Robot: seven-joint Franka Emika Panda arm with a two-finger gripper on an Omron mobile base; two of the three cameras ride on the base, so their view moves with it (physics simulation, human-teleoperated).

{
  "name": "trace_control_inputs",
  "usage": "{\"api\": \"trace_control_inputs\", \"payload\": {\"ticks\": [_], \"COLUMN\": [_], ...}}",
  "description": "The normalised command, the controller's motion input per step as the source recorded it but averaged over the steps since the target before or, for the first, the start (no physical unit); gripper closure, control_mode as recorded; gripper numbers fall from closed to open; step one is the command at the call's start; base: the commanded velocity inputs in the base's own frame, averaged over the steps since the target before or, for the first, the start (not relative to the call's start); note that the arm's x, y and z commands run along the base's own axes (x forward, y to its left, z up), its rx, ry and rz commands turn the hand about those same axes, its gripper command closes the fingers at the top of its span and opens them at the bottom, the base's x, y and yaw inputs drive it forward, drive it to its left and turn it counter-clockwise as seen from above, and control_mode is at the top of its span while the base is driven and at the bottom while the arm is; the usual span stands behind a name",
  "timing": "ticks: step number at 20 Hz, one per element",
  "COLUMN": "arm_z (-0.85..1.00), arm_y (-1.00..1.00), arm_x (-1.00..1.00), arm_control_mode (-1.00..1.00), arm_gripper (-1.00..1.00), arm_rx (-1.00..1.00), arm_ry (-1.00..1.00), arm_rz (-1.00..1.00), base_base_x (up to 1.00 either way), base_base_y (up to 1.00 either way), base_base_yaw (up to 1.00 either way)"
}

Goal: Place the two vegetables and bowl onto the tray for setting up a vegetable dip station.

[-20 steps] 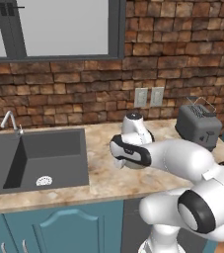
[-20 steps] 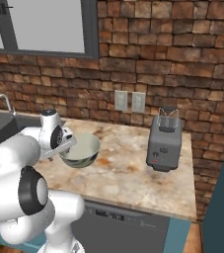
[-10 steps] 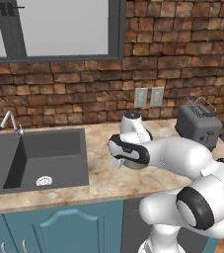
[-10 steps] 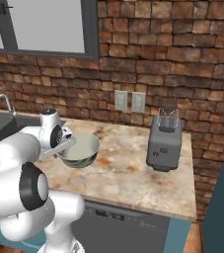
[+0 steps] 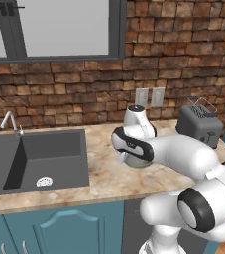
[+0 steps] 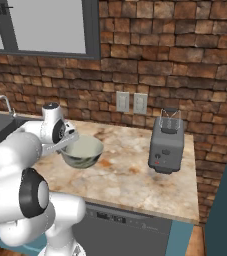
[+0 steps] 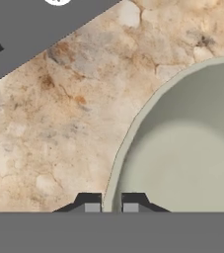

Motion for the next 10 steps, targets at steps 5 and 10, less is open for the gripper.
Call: {"api": "trace_control_inputs", "payload": {"ticks": [5,10], "arm_z": [0.28,0.25], "arm_y": [-0.27,-0.39], "arm_x": [-0.02,-0.25], "arm_control_mode": [-1.00,-1.00], "arm_gripper": [1.00,1.00], "arm_rx": [-0.06,-0.07], "arm_ry": [-0.04,-0.10], "arm_rz": [0.05,0.13], "base_base_x": [0.00,0.00], "base_base_y": [0.00,0.00], "base_base_yaw": [0.00,0.00]}}
